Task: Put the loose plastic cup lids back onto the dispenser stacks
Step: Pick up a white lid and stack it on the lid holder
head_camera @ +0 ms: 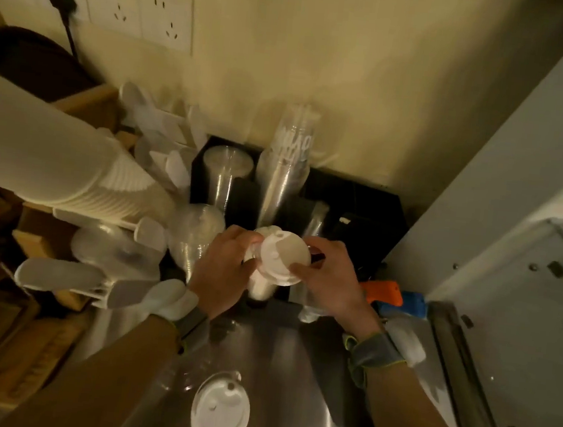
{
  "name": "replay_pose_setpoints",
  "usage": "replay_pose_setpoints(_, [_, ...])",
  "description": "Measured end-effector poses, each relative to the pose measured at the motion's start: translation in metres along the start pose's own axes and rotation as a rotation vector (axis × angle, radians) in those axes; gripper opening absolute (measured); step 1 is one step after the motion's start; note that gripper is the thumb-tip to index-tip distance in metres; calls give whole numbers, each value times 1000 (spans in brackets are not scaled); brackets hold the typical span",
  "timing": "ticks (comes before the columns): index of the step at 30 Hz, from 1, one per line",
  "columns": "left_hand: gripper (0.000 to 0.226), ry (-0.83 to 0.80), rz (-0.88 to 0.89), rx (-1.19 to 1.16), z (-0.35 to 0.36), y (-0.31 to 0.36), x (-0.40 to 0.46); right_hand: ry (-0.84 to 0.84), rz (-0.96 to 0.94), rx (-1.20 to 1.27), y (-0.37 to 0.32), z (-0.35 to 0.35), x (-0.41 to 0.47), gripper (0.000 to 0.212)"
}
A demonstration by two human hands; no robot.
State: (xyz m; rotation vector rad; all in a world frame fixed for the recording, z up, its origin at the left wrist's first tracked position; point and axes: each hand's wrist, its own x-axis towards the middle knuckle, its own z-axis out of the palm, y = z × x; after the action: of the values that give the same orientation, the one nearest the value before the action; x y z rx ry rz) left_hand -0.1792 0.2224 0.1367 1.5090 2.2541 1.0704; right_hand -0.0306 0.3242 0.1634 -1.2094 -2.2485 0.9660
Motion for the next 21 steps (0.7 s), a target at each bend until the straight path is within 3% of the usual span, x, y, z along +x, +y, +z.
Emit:
replay_pose_setpoints(6, [25,181,-75,-68,32,-4,30,15,110,156,5,20,37,43])
replay_pose_setpoints(12, [37,161,-106,-5,52,-8,27,78,99,177,5,40,50,23])
replay_pose_setpoints(21, [42,138,-117,30,60,-11,24,207,106,78,25,53,54,16])
